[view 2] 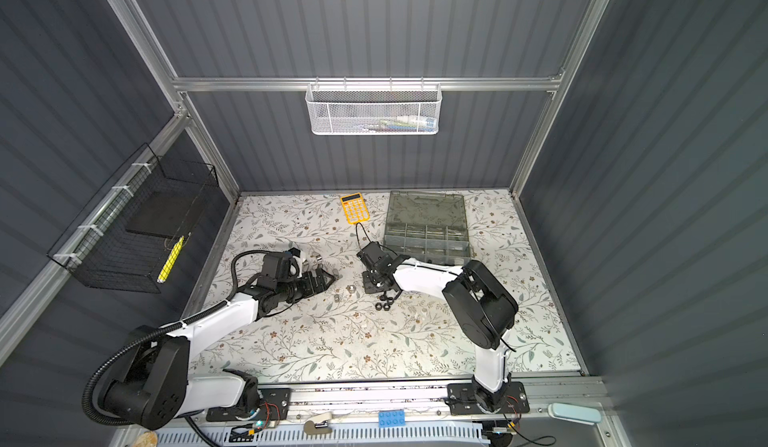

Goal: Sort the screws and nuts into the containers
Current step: 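Lower the right gripper onto a silver wing nut beside the box and close, then carry the wing nut over the box with the right gripper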

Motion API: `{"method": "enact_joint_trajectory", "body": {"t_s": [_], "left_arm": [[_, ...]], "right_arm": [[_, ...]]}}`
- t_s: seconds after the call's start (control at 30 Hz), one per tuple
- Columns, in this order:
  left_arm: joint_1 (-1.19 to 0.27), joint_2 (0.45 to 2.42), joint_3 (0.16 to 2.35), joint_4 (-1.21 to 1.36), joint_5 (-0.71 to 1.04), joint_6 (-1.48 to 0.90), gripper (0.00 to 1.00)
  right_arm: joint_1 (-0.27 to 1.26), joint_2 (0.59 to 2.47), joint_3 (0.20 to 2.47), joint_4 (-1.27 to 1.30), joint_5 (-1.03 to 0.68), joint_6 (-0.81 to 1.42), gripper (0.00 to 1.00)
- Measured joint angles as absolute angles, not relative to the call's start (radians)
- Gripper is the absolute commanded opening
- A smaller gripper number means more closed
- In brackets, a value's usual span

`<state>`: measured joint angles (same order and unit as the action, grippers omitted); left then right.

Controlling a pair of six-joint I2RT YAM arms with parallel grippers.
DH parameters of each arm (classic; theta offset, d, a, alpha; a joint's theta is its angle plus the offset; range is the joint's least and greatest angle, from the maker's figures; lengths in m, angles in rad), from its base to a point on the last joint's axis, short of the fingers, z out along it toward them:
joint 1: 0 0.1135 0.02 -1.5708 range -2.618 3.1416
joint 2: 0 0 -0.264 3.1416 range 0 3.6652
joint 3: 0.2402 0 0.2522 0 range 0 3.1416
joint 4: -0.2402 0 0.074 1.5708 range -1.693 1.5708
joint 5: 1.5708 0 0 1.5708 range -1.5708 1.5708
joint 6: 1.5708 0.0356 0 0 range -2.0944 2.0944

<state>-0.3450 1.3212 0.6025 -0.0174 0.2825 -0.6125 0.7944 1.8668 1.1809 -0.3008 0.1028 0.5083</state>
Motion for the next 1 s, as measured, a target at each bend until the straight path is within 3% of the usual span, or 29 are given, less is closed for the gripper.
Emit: {"method": "enact_joint_trajectory", "body": {"t_s": [0.67,1.0], "left_arm": [[-0.348,1.327,0.662,0.03,0.332,-0.668,1.0],[-0.463,1.397,0.72,0.062,0.313,-0.697,1.0]], "right_arm": [[0.754,1.791,1.232,-0.324,0.059,0.488,0.12],[0.637,1.77,1.286,-0.35,0.038,0.469,0.12]]}}
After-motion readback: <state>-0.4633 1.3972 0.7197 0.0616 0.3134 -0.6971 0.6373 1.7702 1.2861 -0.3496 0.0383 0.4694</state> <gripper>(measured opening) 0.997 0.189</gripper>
